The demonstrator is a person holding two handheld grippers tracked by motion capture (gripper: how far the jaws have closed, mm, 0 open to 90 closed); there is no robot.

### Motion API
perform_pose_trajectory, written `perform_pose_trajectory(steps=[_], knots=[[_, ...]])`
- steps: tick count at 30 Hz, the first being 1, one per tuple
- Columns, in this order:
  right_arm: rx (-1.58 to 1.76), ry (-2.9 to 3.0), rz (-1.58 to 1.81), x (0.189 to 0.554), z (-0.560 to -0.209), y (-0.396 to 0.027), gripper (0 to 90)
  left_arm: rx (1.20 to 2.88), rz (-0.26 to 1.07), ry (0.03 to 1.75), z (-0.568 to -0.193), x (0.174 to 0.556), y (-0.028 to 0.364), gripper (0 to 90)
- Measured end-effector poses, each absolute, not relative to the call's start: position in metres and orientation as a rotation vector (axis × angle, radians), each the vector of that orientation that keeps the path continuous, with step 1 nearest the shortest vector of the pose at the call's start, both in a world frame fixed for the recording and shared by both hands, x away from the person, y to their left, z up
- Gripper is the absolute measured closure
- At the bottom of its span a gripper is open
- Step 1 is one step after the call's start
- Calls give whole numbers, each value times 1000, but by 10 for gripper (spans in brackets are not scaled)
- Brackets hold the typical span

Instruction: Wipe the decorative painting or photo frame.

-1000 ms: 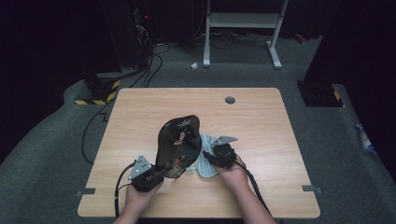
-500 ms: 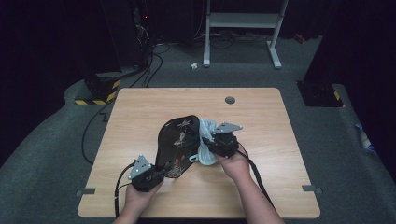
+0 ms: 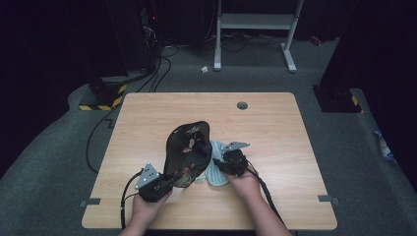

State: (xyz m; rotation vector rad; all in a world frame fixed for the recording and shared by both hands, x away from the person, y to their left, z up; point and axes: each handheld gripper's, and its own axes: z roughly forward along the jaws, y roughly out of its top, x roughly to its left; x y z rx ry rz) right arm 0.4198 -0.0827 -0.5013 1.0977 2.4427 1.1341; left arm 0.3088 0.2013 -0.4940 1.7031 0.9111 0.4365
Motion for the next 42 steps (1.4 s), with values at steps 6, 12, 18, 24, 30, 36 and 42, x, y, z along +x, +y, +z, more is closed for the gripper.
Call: perform_pose_trajectory(steps=[6,12,18,24,30,36,42], knots=[[1039,2305,1263,421,-456,-88,692,1703,438,909,-494,309,201,803],[977,2281,1288,420,-433,-82,693,1705,444,908,-494,309,201,801],[1043,2343,1223,422,-466,-82,692,1710,449,906,-494,309,201,801],[1122,2435,1167,418,-508,-83,693,1707,443,907,-494,309,202,801],[1104,2445,1143,418,-507,-82,692,1707,443,909,-494,309,202,801],[1028,2333,1212,420,-459,-80,692,1705,444,910,-494,309,201,801],[997,2320,1234,419,-444,-78,690,1701,446,911,-494,309,201,800]])
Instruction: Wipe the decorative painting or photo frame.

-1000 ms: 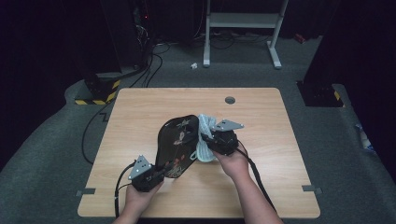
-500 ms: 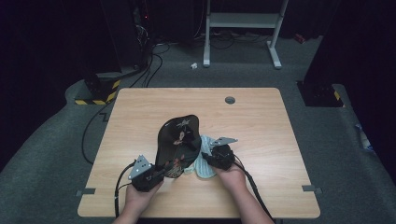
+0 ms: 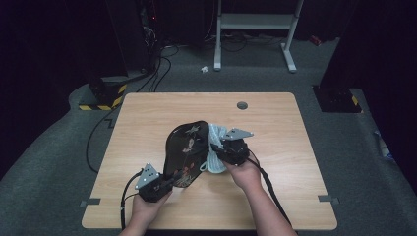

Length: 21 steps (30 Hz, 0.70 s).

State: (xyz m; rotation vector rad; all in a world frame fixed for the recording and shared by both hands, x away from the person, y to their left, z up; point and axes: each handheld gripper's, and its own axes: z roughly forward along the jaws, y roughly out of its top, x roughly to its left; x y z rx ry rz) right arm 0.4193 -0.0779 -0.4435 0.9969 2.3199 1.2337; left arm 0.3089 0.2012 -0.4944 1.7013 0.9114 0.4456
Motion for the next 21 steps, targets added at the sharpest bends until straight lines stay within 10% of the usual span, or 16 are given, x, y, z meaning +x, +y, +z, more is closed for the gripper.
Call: perform_pose_trajectory(steps=[7,21], knots=[[1107,2479,1126,419,-508,-81,693,1703,449,906,-494,309,201,799],[1020,2195,1214,373,-455,-129,665,1729,505,889,-498,295,205,521]])
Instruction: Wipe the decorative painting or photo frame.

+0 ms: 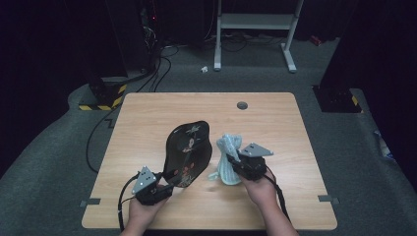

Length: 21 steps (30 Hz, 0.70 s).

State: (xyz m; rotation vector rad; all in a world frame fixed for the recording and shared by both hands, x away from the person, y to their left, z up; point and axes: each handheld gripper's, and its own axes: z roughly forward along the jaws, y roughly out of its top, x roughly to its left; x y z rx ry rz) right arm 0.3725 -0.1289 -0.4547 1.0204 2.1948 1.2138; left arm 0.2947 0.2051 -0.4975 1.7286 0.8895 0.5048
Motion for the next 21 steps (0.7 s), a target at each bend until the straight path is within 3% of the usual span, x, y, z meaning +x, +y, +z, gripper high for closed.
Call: perform_pose_trajectory(steps=[7,21], knots=[[1055,2181,1262,351,-468,-156,664,1734,512,927,-504,285,204,511],[1036,2205,1317,353,-476,-163,657,1747,506,911,-506,273,201,517]])
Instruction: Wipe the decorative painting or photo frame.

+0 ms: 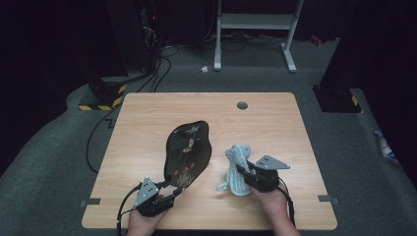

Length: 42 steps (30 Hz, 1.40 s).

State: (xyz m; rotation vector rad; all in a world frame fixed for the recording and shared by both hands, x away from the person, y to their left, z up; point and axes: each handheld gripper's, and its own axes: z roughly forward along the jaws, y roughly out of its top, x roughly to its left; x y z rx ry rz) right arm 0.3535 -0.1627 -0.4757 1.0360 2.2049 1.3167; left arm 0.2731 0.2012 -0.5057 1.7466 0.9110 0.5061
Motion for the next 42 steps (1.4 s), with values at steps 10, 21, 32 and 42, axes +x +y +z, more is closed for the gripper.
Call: perform_pose_trajectory(steps=[10,21,32,42], knots=[[1026,2198,1336,357,-476,-159,652,1788,478,864,-507,265,193,521],[1051,2173,1340,354,-478,-167,646,1856,441,800,-512,265,163,467],[1096,2130,1331,345,-479,-182,643,1902,386,759,-516,272,138,394],[1112,2105,1331,337,-479,-191,636,1899,367,757,-515,282,128,391]])
